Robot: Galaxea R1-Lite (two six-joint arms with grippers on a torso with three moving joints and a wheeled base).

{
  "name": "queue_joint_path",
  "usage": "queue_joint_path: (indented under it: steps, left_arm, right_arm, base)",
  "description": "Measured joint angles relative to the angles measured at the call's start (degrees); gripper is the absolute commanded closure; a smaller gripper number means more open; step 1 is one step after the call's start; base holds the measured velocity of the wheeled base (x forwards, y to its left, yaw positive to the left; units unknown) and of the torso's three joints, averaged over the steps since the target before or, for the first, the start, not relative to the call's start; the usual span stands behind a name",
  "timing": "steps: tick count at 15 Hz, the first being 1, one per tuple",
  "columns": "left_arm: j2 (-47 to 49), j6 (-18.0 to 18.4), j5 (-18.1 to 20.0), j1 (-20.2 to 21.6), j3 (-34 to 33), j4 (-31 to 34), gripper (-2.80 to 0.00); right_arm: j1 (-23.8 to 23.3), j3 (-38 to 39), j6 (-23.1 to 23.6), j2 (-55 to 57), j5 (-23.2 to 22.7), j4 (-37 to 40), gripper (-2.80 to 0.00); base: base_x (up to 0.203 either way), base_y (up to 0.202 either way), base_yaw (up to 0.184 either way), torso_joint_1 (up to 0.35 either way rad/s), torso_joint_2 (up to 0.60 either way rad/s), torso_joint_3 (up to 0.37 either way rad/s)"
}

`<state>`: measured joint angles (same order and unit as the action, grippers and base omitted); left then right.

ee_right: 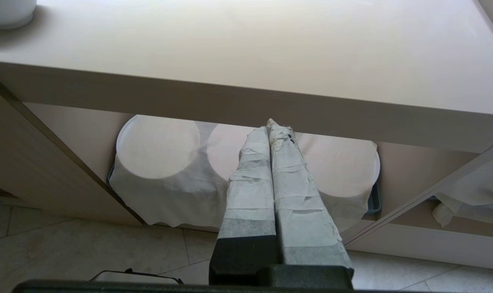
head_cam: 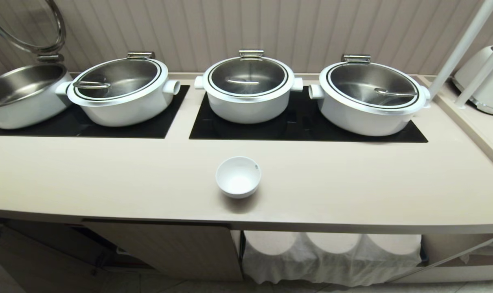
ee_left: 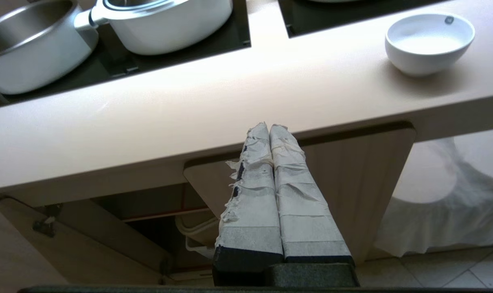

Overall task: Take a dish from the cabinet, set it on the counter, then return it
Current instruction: Pick up the bowl from the table

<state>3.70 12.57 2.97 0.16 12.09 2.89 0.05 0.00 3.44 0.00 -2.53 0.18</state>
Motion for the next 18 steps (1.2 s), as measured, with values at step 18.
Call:
queue_joint_path:
  steps: [18]
  left_arm:
    - [48.87,-5.46,0.0,-6.52,40.41,-0.77,0.0]
  right_arm:
    - [-0.02,0.0,0.0,0.0,0.01,0.0,0.0]
  base:
    - [0.0,0.0,0.0,0.0,0.0,0.0]
